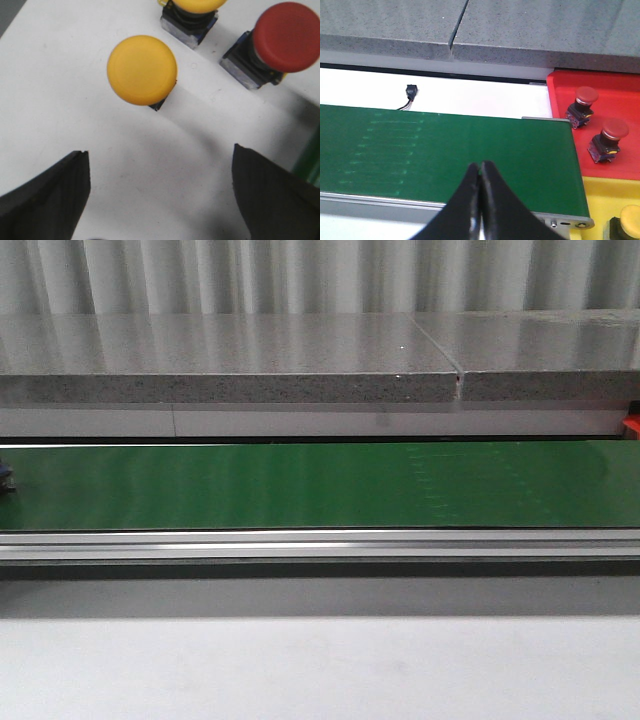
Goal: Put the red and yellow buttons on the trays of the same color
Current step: 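Grasp a yellow button from the cluster with the left gripper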
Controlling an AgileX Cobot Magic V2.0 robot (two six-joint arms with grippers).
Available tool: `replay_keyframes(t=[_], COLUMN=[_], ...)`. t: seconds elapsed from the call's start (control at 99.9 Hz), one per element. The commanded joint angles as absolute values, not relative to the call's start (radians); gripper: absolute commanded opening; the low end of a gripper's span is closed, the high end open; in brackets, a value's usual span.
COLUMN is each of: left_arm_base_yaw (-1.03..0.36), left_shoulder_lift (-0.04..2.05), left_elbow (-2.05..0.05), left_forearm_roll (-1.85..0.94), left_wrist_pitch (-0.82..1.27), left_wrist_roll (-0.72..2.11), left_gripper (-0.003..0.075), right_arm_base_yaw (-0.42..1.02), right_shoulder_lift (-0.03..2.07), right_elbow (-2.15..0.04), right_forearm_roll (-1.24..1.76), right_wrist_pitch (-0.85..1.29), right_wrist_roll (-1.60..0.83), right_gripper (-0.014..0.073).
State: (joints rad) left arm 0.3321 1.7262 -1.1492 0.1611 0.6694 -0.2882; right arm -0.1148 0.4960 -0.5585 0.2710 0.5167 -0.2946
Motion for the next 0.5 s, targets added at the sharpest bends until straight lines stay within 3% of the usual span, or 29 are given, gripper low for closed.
replay_keyframes(t=[0.0,0.49], left_arm_base_yaw=[0.340,0.340], left_shoulder_lift=[1.727,1.866], left_elbow=[-1.195,-1.363], left_forearm_roll=[0.155,0.222], left_wrist_pitch=[0.616,0.618], left_wrist_roll=[-0.289,-0.289], left_gripper=[0.0566,0.0566], right_arm_base_yaw=[-0.114,-0.114], right_shoulder_lift=[0.496,0.496], right_elbow=[-0.583,-0.583], right_forearm_roll=[0.274,0.274], right_wrist_pitch=[0.450,0.452], right_wrist_roll=[-0.299,-0.299], right_gripper=[-0.0069,-0.0069])
